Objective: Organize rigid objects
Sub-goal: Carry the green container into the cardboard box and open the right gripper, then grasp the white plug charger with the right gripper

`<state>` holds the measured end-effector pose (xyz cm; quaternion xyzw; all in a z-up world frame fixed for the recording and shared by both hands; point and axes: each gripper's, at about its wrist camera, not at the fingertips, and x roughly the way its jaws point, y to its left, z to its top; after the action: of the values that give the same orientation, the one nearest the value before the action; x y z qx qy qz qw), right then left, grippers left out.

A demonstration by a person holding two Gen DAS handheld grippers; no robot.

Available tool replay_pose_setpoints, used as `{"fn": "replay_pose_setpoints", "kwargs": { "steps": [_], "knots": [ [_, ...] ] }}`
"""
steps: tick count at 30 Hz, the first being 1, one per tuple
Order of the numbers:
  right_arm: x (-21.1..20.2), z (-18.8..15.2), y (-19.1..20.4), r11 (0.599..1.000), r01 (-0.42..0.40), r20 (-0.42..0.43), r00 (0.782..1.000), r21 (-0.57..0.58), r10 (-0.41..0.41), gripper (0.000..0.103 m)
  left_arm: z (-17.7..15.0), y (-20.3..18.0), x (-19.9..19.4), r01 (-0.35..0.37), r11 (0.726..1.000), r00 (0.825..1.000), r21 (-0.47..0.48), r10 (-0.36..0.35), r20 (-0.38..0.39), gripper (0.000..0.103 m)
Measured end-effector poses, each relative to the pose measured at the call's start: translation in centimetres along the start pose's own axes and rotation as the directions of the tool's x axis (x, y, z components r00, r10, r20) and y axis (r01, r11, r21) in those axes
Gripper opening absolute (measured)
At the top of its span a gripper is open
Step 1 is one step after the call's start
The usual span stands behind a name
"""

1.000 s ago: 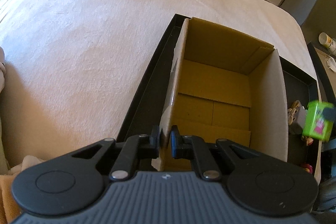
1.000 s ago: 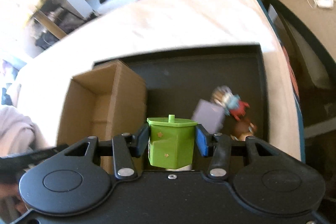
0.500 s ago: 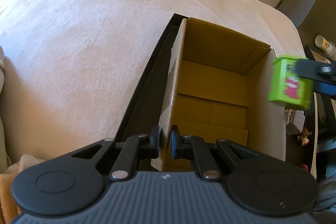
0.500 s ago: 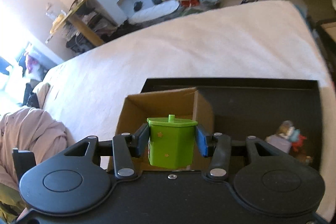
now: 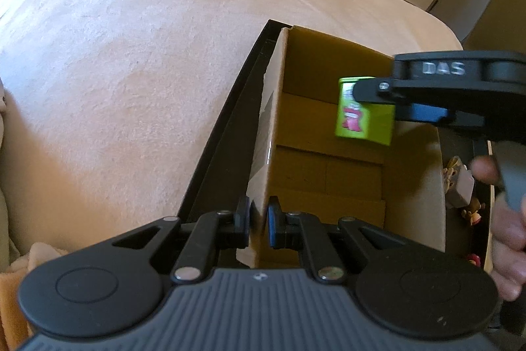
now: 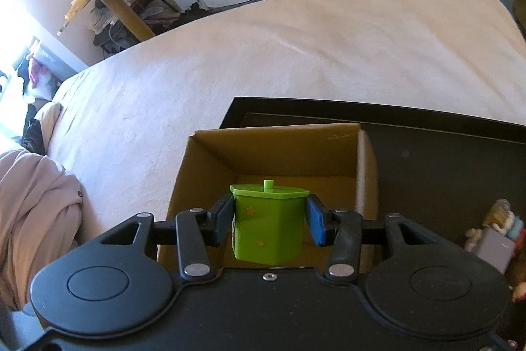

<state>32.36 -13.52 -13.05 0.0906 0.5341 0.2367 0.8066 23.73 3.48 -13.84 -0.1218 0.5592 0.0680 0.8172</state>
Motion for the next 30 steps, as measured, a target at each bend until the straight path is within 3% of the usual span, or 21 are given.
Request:
{"fn": "replay_pose_setpoints", "kwargs": {
  "steps": [6, 13, 19, 30],
  "knots": [
    [1.0, -0.1, 0.9, 1.000, -0.025, -0.016, 1.000, 0.005, 0.025, 0.050, 0.1, 0.3, 0.2, 0.005, 1.000, 1.000, -0.015, -0.005, -0.002, 0.010],
    [-2.9, -0.8, -0.6, 0.998, -0.037, 0.031, 0.999, 0.053, 0.036, 0.050, 0.0, 0.5, 0.2, 0.011, 1.000, 1.000, -0.017, -0.011, 0.005, 0.010],
    [-6.7, -2.4, -2.8, 0.995, 0.015, 0.065, 0.998, 0.097, -0.021, 0.050, -0.2, 0.5, 0.2, 0.010, 1.000, 1.000, -0.014, -0.010, 0.012, 0.010],
    [-9.2, -4.7, -7.1, 0.974, 0.131, 0.063, 0.988, 0.183, -0.144, 0.050, -0.5, 0.3, 0.1, 0.001, 1.000, 1.000, 0.001, -0.001, 0.028, 0.010]
  ]
}}
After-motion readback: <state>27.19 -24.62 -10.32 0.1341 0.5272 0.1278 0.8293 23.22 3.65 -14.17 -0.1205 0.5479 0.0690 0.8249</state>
